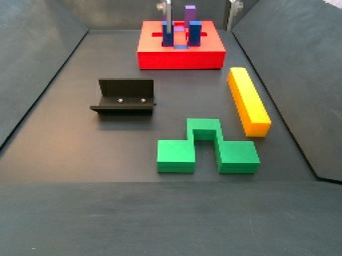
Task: Pick up the yellow object. Move up. Move to above the board. Insert the yellow object.
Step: Pick up the yellow object.
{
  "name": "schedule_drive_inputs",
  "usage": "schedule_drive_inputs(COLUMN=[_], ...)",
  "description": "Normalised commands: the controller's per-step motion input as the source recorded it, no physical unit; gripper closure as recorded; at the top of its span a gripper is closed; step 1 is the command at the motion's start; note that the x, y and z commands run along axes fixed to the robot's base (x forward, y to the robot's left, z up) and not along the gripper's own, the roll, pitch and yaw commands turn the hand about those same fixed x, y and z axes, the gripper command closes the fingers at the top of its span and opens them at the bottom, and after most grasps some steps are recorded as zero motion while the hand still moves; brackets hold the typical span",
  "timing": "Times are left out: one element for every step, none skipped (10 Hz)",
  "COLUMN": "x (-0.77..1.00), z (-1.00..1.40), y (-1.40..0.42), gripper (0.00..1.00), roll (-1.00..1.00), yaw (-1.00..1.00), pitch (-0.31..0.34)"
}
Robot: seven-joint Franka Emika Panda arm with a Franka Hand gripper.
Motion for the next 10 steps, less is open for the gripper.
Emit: schedule_drive_inputs(x=[0.02, 0.0, -0.13, -0.14, -0.25, -0.31, -0.53, -0.55, -0.31, -0.32], z=[0.0, -0.26, -0.45, -0.48, -0.44, -0.4, -0.38, -0.32, -0.24, -0.24], y=[0.0, -0.02, -0.44, -0.62, -0.75, -0.55, -0.32, -0.12, 0.04, 0.21], gripper=[0.0, 0.0, 0.0, 0.0, 0.0, 0.0, 0.0, 0.0, 0.0, 0.0], roll=[0.0, 0.06, 0.19, 0.23, 0.33, 0.27, 0.21, 0.14, 0.0, 0.0], yaw=[0.0, -0.1, 0.0, 0.01, 0.07, 0.11, 0.02, 0.0, -0.05, -0.16], pitch=[0.0, 0.0, -0.057, -0.081, -0.096, -0.074, -0.093, -0.087, 0.0, 0.0])
